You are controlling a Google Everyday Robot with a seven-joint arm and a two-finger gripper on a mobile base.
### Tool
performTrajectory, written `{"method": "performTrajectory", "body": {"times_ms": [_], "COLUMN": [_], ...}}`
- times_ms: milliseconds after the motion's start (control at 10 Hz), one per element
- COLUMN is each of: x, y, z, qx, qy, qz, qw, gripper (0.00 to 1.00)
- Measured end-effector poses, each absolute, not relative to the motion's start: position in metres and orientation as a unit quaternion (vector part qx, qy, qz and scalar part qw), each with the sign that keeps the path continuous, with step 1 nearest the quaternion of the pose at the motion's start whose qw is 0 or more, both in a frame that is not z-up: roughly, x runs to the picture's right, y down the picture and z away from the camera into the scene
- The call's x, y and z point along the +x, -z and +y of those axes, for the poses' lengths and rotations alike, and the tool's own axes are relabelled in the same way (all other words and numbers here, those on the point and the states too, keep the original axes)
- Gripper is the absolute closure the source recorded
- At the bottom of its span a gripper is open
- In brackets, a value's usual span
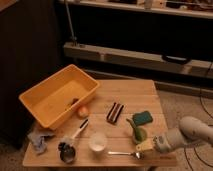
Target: Place fork in paper cup
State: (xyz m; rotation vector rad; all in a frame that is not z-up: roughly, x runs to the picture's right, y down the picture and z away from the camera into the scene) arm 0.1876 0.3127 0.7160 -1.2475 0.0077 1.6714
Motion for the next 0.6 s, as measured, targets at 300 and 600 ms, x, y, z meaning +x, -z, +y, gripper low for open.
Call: {"method": "performTrajectory", "body": {"times_ms": [300,600], "x": [0.1859,0.1878], "y": [-0.7210,-0.7265], "z": [0.3128,0.3144], "qx": [-0.522,-0.527], "qy": [-0.692,-0.695], "qz": [0.008,0.019], "qw": [0.499,0.489], "gripper": [0.35,0.57]}}
